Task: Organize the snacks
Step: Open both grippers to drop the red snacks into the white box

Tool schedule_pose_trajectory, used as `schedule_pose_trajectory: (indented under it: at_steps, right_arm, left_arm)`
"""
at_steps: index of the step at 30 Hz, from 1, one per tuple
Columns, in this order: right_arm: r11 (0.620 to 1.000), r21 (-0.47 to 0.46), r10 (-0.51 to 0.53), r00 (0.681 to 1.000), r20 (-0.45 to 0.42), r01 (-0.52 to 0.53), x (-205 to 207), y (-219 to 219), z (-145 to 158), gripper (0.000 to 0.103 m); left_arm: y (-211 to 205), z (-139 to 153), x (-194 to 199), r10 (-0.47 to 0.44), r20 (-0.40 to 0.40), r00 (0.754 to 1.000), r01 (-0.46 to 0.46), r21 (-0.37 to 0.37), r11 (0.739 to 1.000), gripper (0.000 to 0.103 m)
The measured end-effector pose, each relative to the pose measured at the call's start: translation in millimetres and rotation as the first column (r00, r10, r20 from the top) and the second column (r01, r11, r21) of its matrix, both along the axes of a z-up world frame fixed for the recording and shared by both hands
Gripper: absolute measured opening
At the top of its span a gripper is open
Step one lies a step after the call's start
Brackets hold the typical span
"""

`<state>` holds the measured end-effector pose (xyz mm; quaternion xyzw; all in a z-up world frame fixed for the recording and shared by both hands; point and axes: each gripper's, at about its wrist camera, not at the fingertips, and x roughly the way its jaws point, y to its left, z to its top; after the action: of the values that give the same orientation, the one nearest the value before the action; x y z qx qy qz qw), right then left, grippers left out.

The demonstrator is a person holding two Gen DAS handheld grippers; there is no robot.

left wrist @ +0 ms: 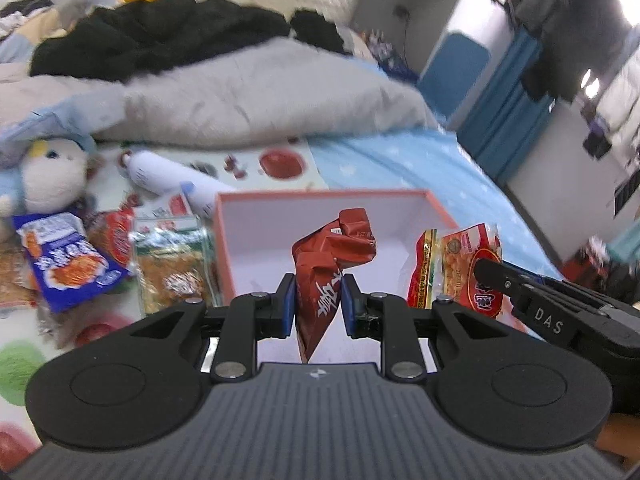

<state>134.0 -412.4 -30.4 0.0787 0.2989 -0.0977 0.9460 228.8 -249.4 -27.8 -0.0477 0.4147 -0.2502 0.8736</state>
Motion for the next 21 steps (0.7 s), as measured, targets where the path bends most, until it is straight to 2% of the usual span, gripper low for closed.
schedule_pose_trajectory:
  at_steps: [6, 11, 13, 15, 16, 17, 21]
  right_arm:
    - [0.999, 0.031, -0.031, 0.995, -0.098, 0.034, 12, -21, -44, 0.014]
    - [0.998, 0.059, -0.007, 0.986, -0.164, 0.017, 18, -24, -68, 0.015]
    - [0.997, 0.077, -0.004, 0.984, -0.176, 0.018, 20, -25, -72, 0.020]
    - [0.997, 0.079, -0.006, 0.983, -0.185, 0.021, 20, -23, -72, 0.055]
    - [0.997, 0.076, -0.008, 0.984, -0.178, 0.022, 19, -22, -71, 0.062]
    - [0.997, 0.076, -0.005, 0.986, -0.169, 0.018, 18, -21, -70, 0.066]
    - [0.998, 0.068, 0.008, 0.991, -0.132, 0.001, 7, -16, -58, 0.064]
  left_arm:
    - [-30, -32, 19, -0.054, -0.063, 0.997, 0.058, 0.055, 0.997, 0.027]
    - [-41, -52, 28, -0.067, -0.109, 0.992, 0.076, 0.082, 0.994, 0.028]
    - [-42, -57, 31, -0.065, -0.122, 0.990, 0.077, 0.089, 0.993, 0.028]
    - [-41, -58, 33, -0.065, -0.126, 0.990, 0.077, 0.095, 0.992, 0.032]
    - [-41, -57, 32, -0.064, -0.125, 0.990, 0.077, 0.098, 0.992, 0.040]
    - [-40, -56, 31, -0.062, -0.120, 0.991, 0.075, 0.101, 0.992, 0.046]
    - [-34, -40, 22, -0.067, -0.084, 0.994, 0.075, 0.093, 0.993, 0.048]
